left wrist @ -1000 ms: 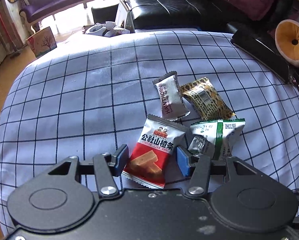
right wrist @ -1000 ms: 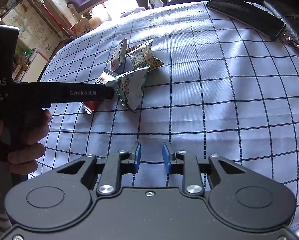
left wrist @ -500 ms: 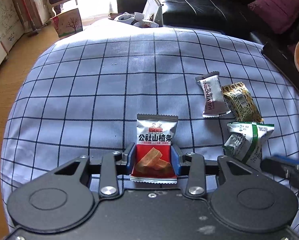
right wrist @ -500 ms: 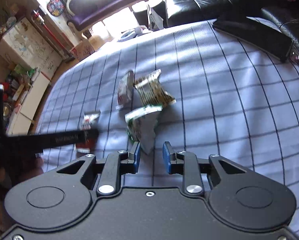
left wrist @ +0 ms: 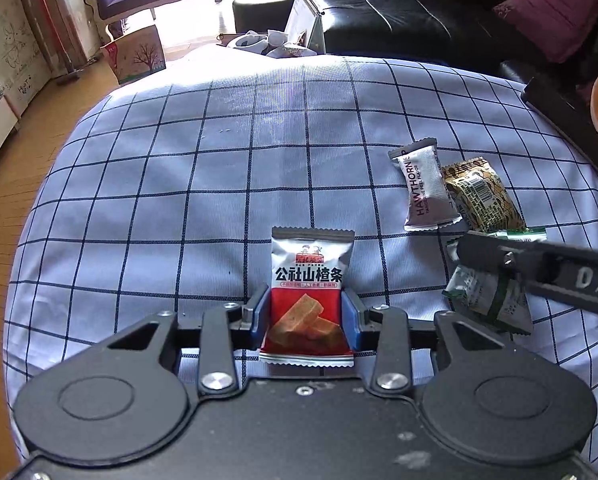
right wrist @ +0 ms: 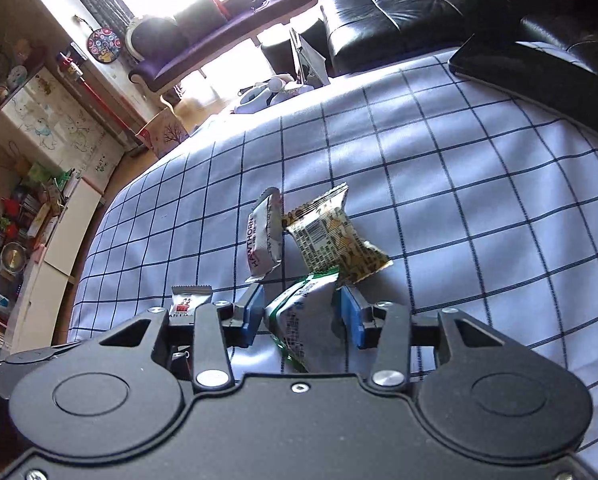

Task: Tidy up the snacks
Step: 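Grasp the green-white packet with the right tool, then carry the red packet and green-white packet over the gold tray with both tools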

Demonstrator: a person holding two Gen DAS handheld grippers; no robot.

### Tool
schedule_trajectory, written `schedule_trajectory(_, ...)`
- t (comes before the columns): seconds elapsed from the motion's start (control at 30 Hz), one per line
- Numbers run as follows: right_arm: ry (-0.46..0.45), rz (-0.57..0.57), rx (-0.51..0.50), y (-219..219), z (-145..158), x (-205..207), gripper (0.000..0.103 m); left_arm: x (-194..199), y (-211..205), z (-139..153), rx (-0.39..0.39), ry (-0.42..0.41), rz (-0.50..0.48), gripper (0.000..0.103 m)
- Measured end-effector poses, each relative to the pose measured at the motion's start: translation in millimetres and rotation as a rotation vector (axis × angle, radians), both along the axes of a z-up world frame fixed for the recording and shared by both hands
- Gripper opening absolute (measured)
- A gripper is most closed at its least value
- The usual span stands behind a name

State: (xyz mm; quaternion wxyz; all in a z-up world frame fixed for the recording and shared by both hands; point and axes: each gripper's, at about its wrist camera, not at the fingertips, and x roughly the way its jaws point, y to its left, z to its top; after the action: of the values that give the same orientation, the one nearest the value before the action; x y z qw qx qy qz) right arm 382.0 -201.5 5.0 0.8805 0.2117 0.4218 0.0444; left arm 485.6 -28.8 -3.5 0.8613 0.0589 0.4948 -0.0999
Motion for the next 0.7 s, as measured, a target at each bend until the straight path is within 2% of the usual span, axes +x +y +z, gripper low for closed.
schedule_trajectory(0.07, 0.013, 0.007, -0.034, 5.4, -3.3, 1.2, 0.055, 0.9, 0.4, 0.3, -0.003, 0.005, 0.001, 0.04)
schedule_trajectory(0.23, -0.045, 0.029, -0.115, 16.4, -2.4, -7.7, 0.052, 0.8, 0.2, 1.7, -0.002, 0.0, 0.006, 0.039)
schedule_trajectory(0.37, -0.043, 0.036, -0.096, 14.4, -0.2, -17.3, 0.051, -4.6, -2.0, 3.0, 0.011, -0.022, 0.008, 0.038)
schedule_trajectory(0.6, -0.043, 0.04, -0.11, 9.5, 9.5, -47.6, 0.051, -19.7, 5.7, 11.5, 0.003, 0.019, 0.036, 0.035)
schedule_trajectory(0.7, -0.041, 0.036, -0.108, 5.9, 15.5, -63.8, 0.051, -36.5, 13.0, 21.1, 0.005, 0.01, 0.042, 0.034)
